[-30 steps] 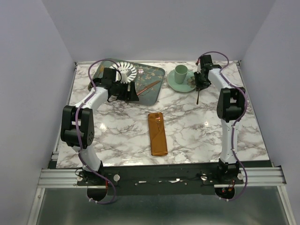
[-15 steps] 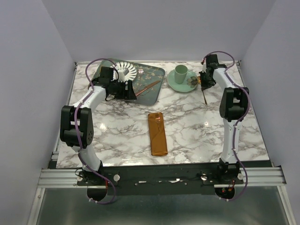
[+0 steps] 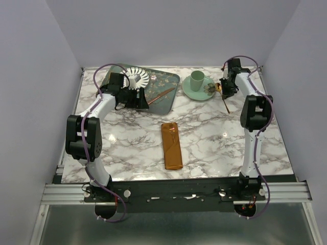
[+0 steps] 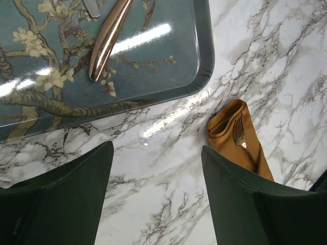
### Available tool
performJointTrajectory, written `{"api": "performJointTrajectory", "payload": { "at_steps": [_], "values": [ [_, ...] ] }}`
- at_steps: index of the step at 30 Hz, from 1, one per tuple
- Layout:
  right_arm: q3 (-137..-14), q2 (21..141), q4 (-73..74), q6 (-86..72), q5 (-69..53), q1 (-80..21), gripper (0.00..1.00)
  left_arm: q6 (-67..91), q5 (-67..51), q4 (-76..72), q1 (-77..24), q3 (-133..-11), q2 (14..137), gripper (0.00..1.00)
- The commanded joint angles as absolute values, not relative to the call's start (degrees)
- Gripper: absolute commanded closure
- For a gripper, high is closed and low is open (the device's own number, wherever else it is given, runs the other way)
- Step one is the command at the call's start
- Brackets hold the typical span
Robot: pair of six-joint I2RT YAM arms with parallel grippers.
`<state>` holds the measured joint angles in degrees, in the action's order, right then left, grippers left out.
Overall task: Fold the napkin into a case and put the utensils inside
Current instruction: Pick up the spoon from the corner of the board.
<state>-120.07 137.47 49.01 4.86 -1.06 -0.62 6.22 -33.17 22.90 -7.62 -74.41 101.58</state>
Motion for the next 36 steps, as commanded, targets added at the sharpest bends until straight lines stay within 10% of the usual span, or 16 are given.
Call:
{"api": "performJointTrajectory", "payload": {
  "at_steps": [1,12,15,36],
  "values": [
    [-125.6,141.7,54.1,7.6,-3.8,1.0,0.77,5.9,-33.0,23.7,-7.5,-76.0,100.9,0.21],
    [-130.3,144.4,57.3,8.2,-6.7,1.8,0.76,5.7,-32.8,24.3,-7.5,-76.2,100.2,0.21],
    [-130.7,144.6,57.8,7.8,-6.1,1.8,0.99,5.7,-32.8,24.6,-7.5,-76.6,100.2,0.21],
    [-108.3,114.6,49.9,6.2,-8.3,0.7,1.0,8.7,-36.1,18.3,-7.5,-79.1,97.2,0.16]
  ]
}}
